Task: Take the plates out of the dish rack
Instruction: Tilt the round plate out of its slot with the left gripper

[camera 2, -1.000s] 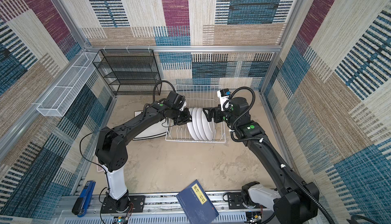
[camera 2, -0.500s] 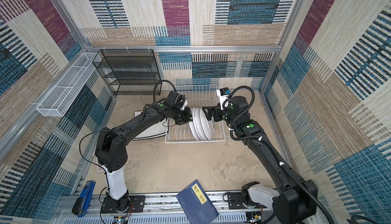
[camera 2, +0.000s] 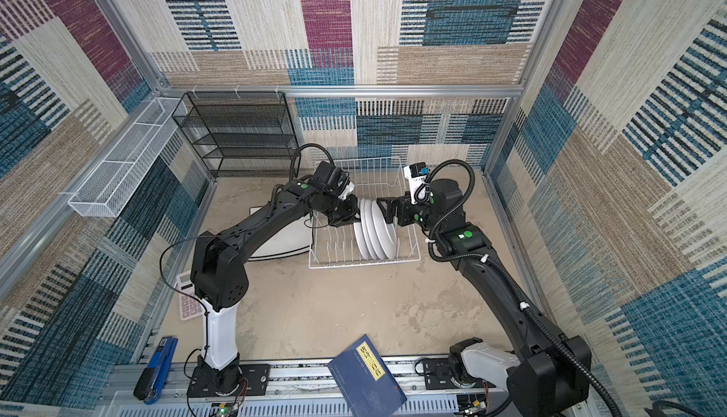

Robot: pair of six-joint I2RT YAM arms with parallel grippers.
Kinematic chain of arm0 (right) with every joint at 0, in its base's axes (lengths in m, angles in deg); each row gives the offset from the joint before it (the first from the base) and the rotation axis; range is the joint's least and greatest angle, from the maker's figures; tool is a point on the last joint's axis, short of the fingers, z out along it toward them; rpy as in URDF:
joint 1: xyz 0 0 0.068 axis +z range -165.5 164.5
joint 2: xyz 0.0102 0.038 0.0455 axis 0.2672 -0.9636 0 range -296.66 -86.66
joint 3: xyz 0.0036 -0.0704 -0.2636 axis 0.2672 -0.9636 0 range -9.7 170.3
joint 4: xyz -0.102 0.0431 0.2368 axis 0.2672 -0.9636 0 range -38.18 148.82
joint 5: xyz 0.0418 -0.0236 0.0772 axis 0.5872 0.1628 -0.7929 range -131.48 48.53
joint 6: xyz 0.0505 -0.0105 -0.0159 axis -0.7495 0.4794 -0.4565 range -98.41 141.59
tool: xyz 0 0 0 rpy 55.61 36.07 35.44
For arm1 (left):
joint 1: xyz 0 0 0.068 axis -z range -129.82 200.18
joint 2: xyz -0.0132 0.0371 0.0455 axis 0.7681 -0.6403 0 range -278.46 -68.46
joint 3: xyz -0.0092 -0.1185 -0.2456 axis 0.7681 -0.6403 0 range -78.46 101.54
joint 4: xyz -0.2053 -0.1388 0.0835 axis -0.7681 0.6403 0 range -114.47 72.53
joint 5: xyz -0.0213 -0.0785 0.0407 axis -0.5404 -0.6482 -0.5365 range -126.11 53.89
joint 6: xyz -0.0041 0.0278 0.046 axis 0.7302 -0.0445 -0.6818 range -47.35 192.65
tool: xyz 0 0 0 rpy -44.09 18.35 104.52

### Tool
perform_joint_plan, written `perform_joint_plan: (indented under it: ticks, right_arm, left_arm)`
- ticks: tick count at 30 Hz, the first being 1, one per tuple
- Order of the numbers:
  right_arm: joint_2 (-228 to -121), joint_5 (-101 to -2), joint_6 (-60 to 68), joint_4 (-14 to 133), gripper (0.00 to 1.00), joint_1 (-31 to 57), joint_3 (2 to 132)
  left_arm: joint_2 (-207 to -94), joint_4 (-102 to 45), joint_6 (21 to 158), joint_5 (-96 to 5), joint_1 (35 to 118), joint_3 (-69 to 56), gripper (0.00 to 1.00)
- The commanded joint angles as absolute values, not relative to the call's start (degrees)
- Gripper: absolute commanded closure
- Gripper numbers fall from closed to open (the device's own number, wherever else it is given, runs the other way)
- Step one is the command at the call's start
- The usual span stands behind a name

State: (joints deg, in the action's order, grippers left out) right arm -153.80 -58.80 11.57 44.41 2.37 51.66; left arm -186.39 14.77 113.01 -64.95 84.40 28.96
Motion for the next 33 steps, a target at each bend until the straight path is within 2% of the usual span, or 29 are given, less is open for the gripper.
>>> perform_joint_plan:
  ticks: [1, 14, 33]
  right_arm:
    - [-153.3, -57.5, 11.5, 45.8, 0.01, 2.3, 52.2]
    - [-153.0, -57.4, 10.9, 46.4, 0.01, 2.3, 51.9]
    - [-150.6, -56.7, 10.7, 47.3, 0.01, 2.3, 50.6]
  left_arm:
    - [-188.5, 17.4, 110.6, -66.4, 84.6, 30.3, 1.00]
    - [-187.4, 19.0, 110.0, -70.7, 84.6, 34.5, 1.00]
    - [-181.8, 22.7, 109.5, -69.8, 84.3, 34.3, 1.00]
